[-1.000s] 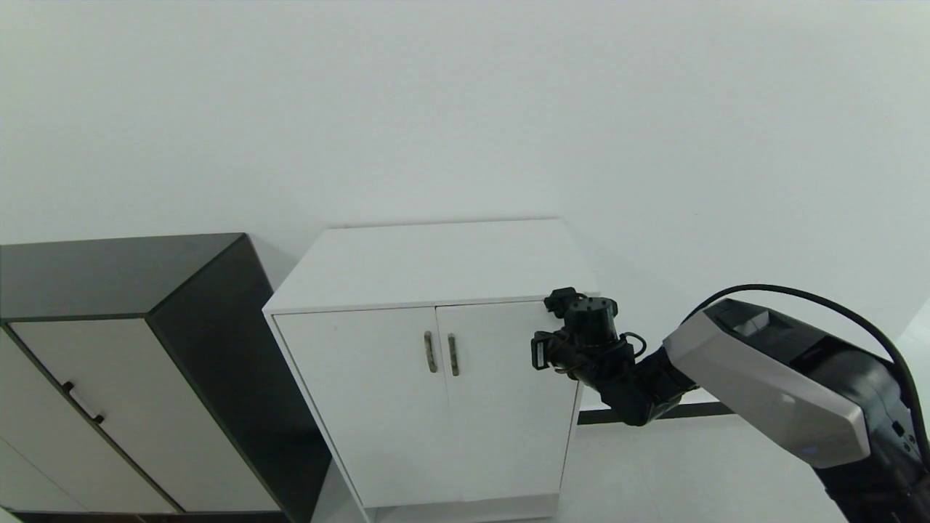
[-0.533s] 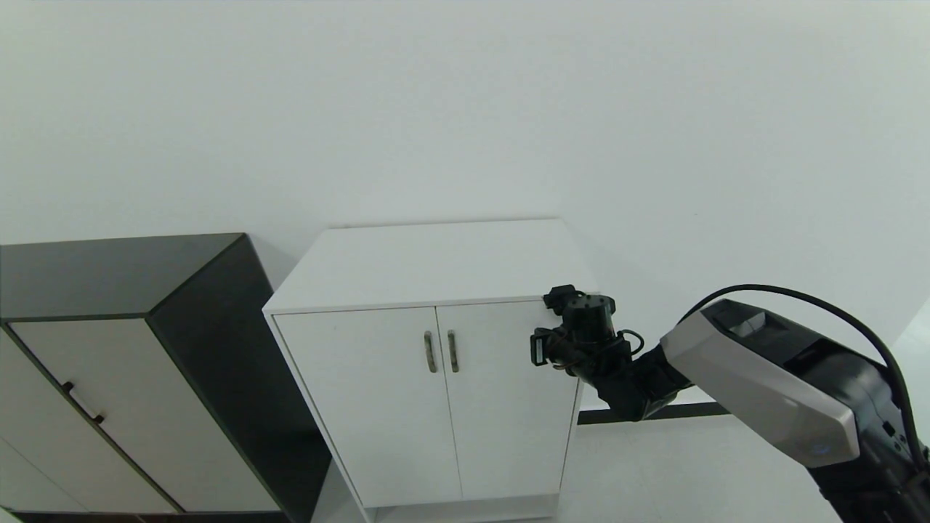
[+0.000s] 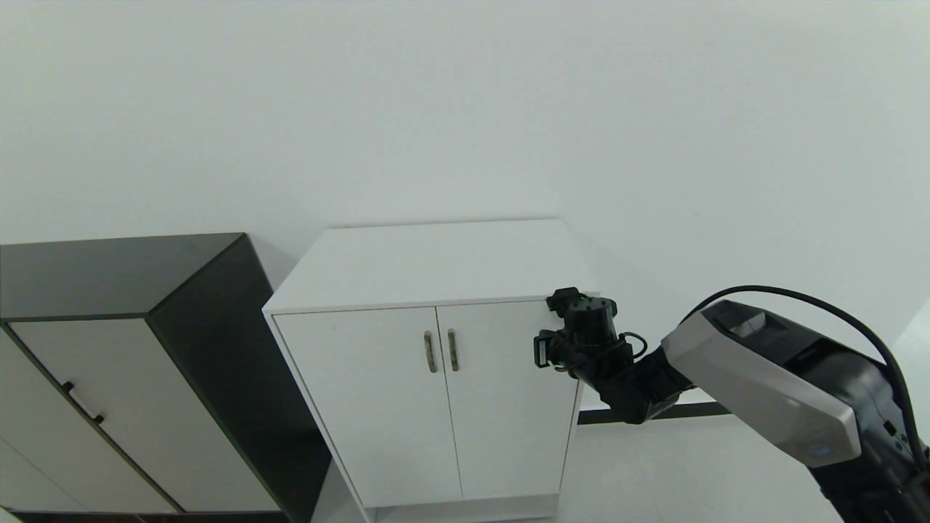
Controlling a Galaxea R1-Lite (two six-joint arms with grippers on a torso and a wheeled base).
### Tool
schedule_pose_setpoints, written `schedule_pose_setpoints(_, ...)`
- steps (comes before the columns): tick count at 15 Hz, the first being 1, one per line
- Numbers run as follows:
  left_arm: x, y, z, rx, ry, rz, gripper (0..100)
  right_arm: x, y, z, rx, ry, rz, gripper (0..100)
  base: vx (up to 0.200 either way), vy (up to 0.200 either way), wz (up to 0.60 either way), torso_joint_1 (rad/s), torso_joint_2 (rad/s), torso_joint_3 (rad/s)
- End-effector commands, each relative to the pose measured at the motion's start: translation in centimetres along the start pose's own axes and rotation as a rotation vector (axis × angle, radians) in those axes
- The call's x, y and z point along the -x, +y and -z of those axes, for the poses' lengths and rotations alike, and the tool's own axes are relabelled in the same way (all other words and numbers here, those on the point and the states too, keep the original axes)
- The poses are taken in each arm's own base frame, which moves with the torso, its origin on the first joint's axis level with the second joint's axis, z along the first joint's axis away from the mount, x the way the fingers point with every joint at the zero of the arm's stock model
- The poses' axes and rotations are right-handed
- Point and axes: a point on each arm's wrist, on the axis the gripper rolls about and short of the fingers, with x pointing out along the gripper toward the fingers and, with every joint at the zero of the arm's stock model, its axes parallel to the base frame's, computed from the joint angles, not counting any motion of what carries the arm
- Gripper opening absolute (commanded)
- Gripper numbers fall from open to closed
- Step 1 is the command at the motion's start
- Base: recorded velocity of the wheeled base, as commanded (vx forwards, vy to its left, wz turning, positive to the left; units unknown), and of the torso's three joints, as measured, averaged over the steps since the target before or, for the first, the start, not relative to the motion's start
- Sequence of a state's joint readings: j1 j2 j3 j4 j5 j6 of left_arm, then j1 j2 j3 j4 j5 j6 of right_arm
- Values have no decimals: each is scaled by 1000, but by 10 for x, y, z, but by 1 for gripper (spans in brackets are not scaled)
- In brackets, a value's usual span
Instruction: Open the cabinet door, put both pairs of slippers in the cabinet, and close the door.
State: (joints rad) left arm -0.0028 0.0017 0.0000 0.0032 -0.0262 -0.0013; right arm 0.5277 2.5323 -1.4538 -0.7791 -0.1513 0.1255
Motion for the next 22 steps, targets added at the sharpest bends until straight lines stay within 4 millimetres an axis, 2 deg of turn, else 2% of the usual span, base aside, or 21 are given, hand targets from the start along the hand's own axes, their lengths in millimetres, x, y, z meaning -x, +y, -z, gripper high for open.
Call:
schedule_pose_setpoints(1, 0, 0, 0, 0, 0, 0, 0, 14, 4, -6, 3, 1, -2, 0, 0, 0, 0, 0, 0, 0)
schedule_pose_setpoints(4, 0, 0, 0, 0, 1, -1, 0, 57, 4, -13, 7, -7, 7, 0, 0, 0, 0, 0, 0, 0)
schedule_pose_setpoints(7, 0, 0, 0, 2, 1, -1, 0, 104, -4, -8, 11, -10, 92, 0, 0, 0, 0, 0, 0, 0)
schedule_pose_setpoints(8, 0, 0, 0, 2, 1, -1, 0, 137, -12, -1, 12, -2, 133, 0, 0, 0, 0, 0, 0, 0)
schedule_pose_setpoints(9, 0, 0, 0, 2, 1, -1, 0, 160, -19, 4, 12, 7, 173, 0, 0, 0, 0, 0, 0, 0)
schedule_pose_setpoints(12, 0, 0, 0, 3, 1, -1, 0, 225, -47, 12, 10, 24, 348, 0, 0, 0, 0, 0, 0, 0)
schedule_pose_setpoints(15, 0, 0, 0, 3, 1, -1, 0, 283, -67, 25, 13, 73, 412, 0, 0, 0, 0, 0, 0, 0)
schedule_pose_setpoints(17, 0, 0, 0, 2, 1, -1, 0, 307, -72, 24, 9, 55, 425, 0, 0, 0, 0, 0, 0, 0)
schedule_pose_setpoints(19, 0, 0, 0, 3, 1, -1, 0, 315, -72, 24, 8, 48, 424, 0, 0, 0, 0, 0, 0, 0)
schedule_pose_setpoints(22, 0, 0, 0, 3, 1, 0, 0, 347, -75, 23, 7, 54, 426, 0, 0, 0, 0, 0, 0, 0)
